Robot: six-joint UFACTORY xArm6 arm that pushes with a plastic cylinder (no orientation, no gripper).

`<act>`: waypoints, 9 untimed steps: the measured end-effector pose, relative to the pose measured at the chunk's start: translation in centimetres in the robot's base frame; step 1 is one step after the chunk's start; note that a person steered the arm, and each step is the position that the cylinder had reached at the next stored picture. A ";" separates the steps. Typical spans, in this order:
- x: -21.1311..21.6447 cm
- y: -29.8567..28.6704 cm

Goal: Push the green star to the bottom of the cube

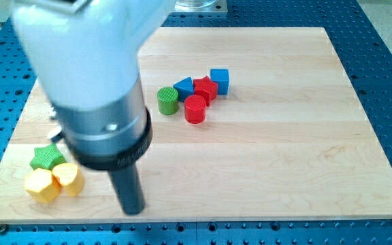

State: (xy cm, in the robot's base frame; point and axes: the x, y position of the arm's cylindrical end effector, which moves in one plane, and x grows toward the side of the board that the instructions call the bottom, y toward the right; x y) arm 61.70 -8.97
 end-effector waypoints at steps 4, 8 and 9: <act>-9.0 -14.5; -6.6 -9.5; -6.6 -4.5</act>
State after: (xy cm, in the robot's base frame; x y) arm 55.12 -13.45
